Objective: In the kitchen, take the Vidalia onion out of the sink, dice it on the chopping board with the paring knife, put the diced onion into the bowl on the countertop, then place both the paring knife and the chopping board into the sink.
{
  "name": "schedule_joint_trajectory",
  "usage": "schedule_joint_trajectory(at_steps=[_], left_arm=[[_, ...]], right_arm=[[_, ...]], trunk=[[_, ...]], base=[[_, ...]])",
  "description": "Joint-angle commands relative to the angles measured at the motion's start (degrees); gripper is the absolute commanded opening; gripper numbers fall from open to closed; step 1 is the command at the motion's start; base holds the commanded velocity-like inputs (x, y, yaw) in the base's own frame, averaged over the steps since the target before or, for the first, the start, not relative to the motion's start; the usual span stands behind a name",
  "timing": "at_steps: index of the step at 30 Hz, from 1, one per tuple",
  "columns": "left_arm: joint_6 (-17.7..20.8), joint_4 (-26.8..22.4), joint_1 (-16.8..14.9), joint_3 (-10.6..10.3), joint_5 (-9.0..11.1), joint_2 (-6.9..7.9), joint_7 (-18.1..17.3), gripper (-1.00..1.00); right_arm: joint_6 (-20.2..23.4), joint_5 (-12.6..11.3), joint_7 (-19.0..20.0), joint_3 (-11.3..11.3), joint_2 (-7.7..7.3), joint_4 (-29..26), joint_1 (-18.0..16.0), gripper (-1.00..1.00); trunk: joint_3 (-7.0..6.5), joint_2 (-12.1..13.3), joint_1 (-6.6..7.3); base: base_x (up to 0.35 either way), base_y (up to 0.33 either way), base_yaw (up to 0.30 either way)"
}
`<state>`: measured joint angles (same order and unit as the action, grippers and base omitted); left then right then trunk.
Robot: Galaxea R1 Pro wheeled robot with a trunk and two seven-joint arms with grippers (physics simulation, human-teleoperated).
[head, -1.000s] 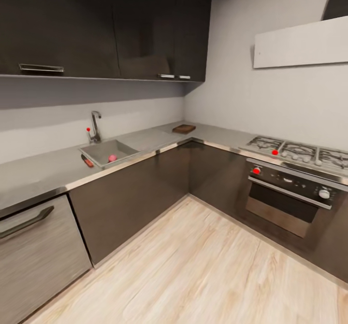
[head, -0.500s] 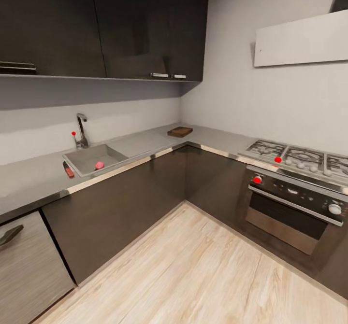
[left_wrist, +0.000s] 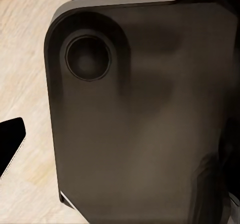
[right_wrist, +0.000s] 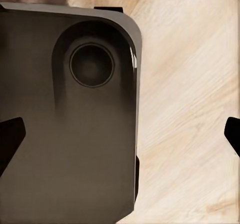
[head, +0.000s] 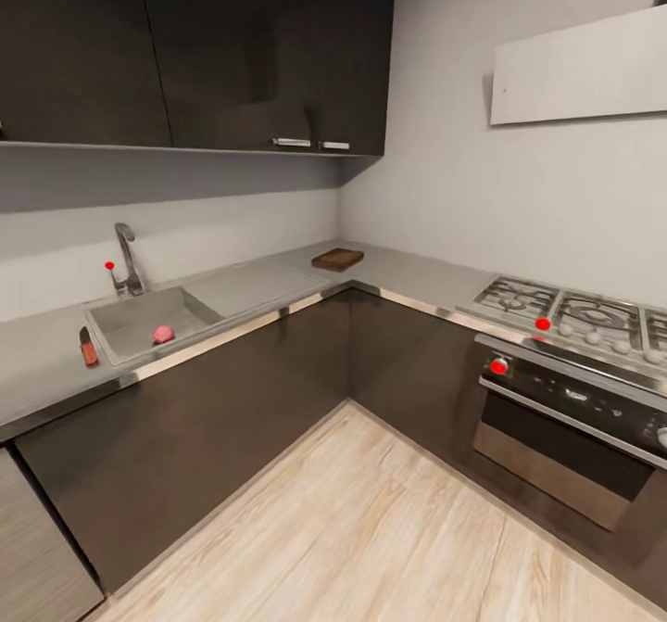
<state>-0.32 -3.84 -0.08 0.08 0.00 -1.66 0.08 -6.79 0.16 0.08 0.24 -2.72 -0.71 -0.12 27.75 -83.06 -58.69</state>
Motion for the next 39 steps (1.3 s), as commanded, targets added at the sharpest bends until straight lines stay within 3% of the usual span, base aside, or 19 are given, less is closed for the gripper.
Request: schedule_joint_trajectory(at_steps=[1, 23, 32, 39], left_arm=[[0.0, 0.0, 0.0, 0.0, 0.0, -0.01, 0.0, 1.00], [-0.2, 0.0, 0.0, 0.0, 0.0, -0.02, 0.0, 1.00], [-0.7, 0.0, 0.0, 0.0, 0.0, -1.67, 0.1, 1.00], [-0.6, -0.1, 0.0, 0.2, 0.0, -2.01, 0.2, 1.00]], right_arm=[[-0.2, 0.0, 0.0, 0.0, -0.01, 0.0, 0.0, 1.00], [-0.2, 0.0, 0.0, 0.0, -0.01, 0.0, 0.0, 1.00], [-0.2, 0.0, 0.0, 0.0, -0.01, 0.0, 0.0, 1.00], [-0.2, 0.0, 0.0, 0.0, -0.01, 0.0, 0.0, 1.00]], trunk=[[0.05, 0.0, -0.03], [0.05, 0.0, -0.03], [0.05, 0.0, -0.03], [-1.21, 2.8, 1.50]], base=[[0.342, -0.017, 0.000], [0.326, -0.002, 0.000], [0.054, 0.000, 0.000], [0.003, 0.000, 0.000]])
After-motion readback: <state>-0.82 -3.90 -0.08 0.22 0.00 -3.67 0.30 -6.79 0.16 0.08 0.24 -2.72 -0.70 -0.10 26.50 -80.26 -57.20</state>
